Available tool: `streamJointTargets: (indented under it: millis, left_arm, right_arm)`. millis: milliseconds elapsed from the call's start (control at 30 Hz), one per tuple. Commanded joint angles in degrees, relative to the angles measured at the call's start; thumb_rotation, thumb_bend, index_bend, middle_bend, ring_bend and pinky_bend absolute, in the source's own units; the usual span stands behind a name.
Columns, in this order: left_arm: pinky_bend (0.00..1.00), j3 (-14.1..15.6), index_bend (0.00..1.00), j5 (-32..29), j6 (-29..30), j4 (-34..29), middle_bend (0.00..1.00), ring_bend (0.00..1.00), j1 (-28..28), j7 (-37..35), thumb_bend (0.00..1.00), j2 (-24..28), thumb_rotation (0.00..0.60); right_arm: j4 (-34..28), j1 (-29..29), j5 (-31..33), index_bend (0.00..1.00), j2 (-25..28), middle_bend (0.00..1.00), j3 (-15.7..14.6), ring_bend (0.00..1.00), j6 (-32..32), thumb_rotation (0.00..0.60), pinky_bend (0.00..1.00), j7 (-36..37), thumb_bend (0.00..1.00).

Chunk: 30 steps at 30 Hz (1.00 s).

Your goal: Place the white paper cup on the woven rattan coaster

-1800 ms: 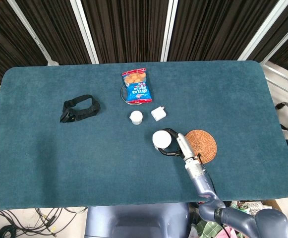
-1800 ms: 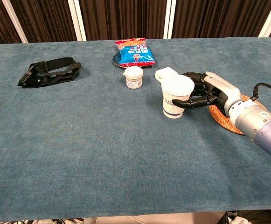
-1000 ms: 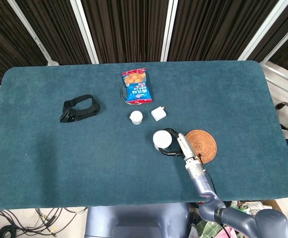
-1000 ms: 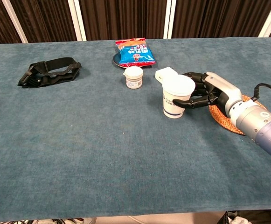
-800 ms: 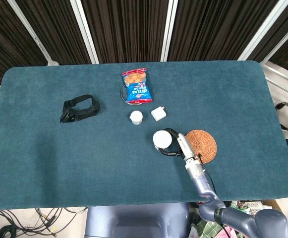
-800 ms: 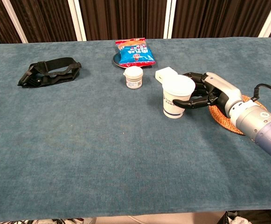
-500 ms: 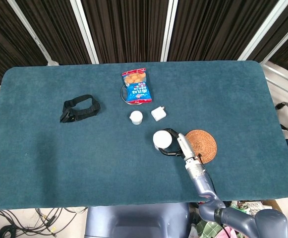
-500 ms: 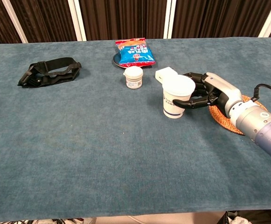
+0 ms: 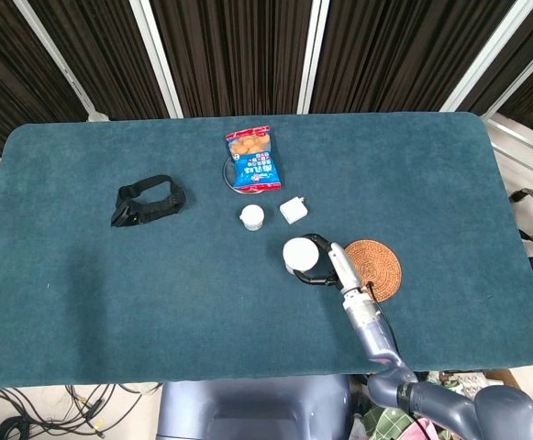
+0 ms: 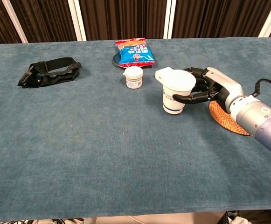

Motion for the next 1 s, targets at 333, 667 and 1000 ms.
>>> streamJointTargets:
  millis: [333,667,1000]
  left_arm:
    - [0.00,0.0,0.00,0.0,0.1,-0.1,0.03,0.00,0.1,-0.1,0.26,0.1,0.600]
    - [0.00,0.0,0.00,0.1,0.3,-0.2,0.03,0.00,0.1,0.0,0.26,0.0,0.600]
    - [0.00,-0.1,0.00,-0.3,0.3,-0.4,0.03,0.00,0.2,0.3,0.26,0.0,0.600]
  right_arm:
    - [-6.1,0.6,0.2,0.34,6.0,0.34,2.3,0.34,0.0,0.600,0.21,-1.8,0.19]
    - [-10.2,-1.2,0.3,0.35,14.1,0.34,1.2,0.34,-1.3,0.600,0.21,-4.5,0.19]
    - [-12.9,-5.6,-2.0,0.35,19.1,0.34,-3.0,0.34,1.3,0.600,0.21,-2.2,0.19]
